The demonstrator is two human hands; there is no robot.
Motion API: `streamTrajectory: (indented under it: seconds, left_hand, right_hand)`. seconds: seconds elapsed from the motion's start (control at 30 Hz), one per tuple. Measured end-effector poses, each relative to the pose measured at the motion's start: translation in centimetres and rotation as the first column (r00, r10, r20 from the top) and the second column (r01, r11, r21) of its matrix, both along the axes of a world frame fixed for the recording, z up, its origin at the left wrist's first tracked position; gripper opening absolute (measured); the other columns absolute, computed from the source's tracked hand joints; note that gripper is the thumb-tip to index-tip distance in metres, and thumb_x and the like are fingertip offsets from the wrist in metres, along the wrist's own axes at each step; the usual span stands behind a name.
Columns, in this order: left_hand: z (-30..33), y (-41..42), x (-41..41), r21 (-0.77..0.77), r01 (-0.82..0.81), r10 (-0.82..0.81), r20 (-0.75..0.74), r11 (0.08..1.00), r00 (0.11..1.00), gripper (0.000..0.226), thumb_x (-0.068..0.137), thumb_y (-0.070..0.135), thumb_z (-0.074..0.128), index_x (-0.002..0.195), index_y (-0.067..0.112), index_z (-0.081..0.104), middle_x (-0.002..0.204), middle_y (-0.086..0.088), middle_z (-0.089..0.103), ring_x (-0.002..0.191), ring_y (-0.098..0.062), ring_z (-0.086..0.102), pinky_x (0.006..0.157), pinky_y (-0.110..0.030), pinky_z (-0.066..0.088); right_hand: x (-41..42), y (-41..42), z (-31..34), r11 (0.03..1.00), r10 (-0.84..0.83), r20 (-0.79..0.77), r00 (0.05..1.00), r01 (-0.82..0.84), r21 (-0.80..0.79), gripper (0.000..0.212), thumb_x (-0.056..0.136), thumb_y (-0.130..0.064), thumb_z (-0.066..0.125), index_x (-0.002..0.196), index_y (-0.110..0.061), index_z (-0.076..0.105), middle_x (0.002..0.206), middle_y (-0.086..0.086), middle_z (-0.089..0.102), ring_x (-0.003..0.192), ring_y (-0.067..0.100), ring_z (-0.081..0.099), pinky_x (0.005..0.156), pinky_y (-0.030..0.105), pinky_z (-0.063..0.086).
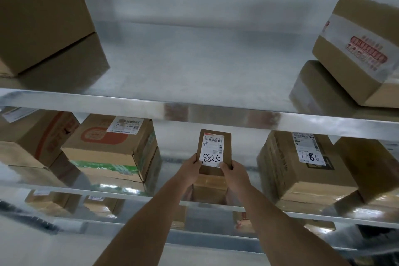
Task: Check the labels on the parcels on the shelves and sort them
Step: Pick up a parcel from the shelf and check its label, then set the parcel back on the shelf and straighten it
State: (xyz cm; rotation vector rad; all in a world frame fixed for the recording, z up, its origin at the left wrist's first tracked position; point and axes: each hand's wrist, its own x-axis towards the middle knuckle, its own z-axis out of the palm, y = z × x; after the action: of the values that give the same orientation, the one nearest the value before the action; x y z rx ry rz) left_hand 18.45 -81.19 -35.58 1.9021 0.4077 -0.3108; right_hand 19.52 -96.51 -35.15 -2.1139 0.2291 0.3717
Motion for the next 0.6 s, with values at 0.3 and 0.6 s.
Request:
streamTrajectory:
  seconds: [0.3, 0.6]
  left_hand:
    - [3.0, -0.9, -2.1, 0.249, -0.047, 0.026, 0.085, 0.967, 0.996, 0.031, 0.107, 0.021, 0.045, 0.137, 0.015, 0.048, 0.144, -0.006, 0.058, 0.123, -0.026, 0.061, 0.098, -0.037, 0.056]
    - [9.5, 9.0, -6.7, 0.436, -0.257, 0.034, 0.456, 0.862, 0.889, 0.038, 0.107, 0.025, 0.048, 0.141, 0.013, 0.057, 0.137, -0.010, 0.063, 0.121, -0.031, 0.060, 0.101, -0.035, 0.044]
  right_hand:
    - [-0.1, 0.4, 0.1, 0.999, -0.049, -0.008, 0.999, 0.049, -0.010, 0.034, 0.105, -0.029, 0.051, 0.133, -0.010, 0.055, 0.127, 0.007, 0.067, 0.086, 0.016, 0.062, 0.073, 0.029, 0.053]
    - [-0.7, 3.1, 2.6, 0.955, -0.062, 0.399, 0.915, 0.171, -0.242, 0.061, 0.100, -0.034, 0.054, 0.148, 0.000, 0.039, 0.150, 0.022, 0.042, 0.140, 0.041, 0.040, 0.112, 0.058, 0.039]
